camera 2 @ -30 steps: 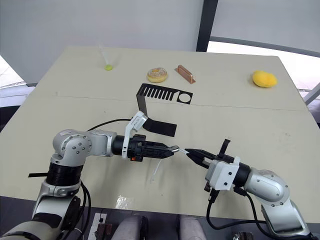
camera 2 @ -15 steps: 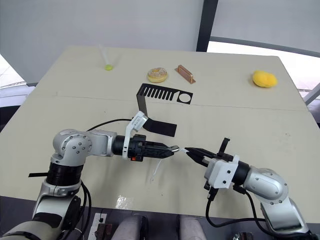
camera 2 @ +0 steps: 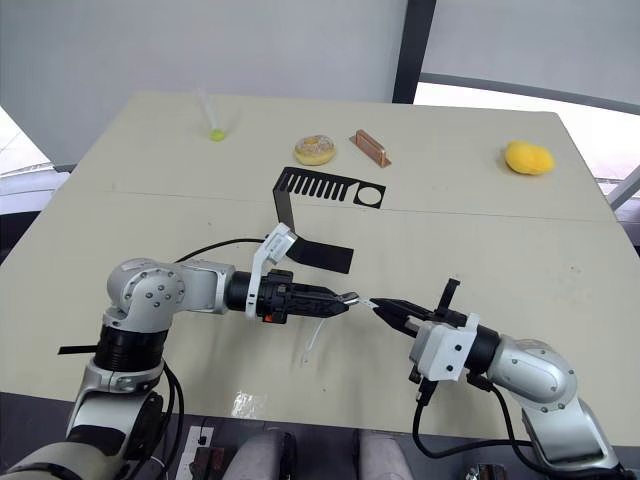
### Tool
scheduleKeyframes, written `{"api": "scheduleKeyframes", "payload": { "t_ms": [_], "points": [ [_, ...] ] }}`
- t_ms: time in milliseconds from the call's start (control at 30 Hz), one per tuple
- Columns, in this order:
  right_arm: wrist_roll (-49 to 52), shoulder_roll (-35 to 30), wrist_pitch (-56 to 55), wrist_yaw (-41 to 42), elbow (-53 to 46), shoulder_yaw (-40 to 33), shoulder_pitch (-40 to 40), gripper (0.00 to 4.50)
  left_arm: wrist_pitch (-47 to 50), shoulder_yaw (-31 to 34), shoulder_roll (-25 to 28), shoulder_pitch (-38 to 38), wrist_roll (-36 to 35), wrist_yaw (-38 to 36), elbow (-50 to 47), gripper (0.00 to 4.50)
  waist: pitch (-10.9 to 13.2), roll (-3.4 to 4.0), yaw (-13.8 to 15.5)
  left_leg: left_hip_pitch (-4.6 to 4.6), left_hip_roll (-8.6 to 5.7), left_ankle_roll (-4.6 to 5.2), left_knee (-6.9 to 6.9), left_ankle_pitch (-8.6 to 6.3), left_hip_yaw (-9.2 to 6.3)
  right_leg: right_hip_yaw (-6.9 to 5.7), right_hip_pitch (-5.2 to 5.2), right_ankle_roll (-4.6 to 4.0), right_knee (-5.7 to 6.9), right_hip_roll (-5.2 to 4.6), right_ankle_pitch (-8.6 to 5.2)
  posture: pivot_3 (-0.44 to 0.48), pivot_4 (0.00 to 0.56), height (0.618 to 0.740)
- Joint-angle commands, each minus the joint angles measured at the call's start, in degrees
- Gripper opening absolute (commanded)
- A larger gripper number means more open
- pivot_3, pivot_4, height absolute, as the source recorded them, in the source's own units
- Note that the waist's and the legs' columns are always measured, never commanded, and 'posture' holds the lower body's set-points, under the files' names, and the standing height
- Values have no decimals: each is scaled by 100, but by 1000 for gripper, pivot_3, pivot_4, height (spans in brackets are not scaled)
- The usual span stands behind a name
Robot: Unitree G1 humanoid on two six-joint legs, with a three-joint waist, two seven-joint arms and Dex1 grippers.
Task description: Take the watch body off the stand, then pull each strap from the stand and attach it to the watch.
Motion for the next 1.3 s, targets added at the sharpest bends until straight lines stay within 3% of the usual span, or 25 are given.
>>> {"api": "scheduleKeyframes", "payload": {
  "t_ms": [33,1300],
  "points": [
    [38,-20,-150,-2,-125,77,-7,0,3,1,-62,-97,-186,-82,-230,1581,0,0,0,0,0,0,0,0,0,0,0,0,0,0,0,0,150,740],
    [-243,108,-52,-149,-89,197,-297,0,45,-173,-121,-90,-147,23,-346,1581,0,0,0,0,0,-1,0,0,0,0,0,0,0,0,0,0,150,740]
  ]
}}
